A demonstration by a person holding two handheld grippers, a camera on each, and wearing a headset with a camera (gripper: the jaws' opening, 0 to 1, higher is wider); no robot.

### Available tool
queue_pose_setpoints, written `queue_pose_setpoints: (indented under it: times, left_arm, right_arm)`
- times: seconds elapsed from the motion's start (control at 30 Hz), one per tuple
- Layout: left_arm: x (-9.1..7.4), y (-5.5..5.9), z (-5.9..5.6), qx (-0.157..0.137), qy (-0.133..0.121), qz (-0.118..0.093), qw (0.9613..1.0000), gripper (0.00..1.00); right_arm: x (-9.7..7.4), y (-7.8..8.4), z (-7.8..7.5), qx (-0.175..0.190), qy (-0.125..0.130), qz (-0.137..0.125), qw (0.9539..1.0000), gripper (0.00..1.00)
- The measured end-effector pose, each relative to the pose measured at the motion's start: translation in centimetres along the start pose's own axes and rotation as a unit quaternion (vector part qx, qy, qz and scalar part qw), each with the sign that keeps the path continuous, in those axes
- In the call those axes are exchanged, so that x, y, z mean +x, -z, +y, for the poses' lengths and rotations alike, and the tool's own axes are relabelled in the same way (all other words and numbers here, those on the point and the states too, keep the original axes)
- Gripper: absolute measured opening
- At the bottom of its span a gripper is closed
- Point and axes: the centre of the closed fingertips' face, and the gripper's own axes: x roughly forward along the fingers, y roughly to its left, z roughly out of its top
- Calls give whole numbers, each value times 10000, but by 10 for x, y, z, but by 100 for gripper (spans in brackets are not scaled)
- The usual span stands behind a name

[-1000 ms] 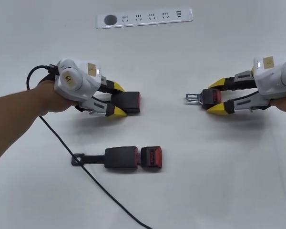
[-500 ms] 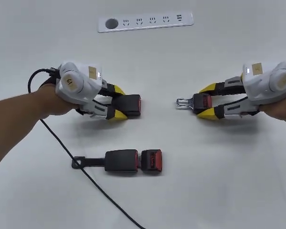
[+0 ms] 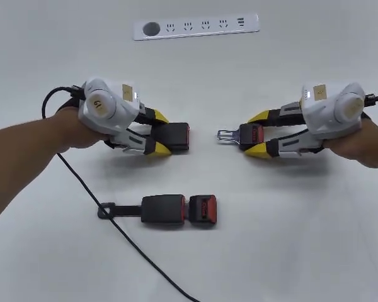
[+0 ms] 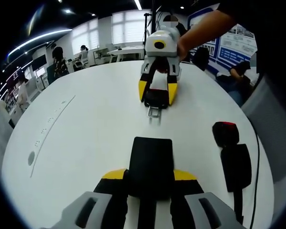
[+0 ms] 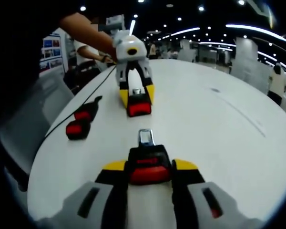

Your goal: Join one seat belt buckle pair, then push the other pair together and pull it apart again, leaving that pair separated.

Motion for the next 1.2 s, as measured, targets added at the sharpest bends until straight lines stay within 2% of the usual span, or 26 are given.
queue_pose_setpoints:
  times: [0.27,0.67,1.2]
  left_arm:
    - [-1,1,-1,32,21,33,10000,35]
    - [-1,1,-1,60,31,96,9999,35]
    - [0,1,-2,151,86,175,9997,35]
  right_arm:
    - [13,-11,6,14,-27,-38,10000,35]
    - [31,-26,7,11,-110,-16,9999,35]
    - [42,-31,2,-57,-95,140,9998,35]
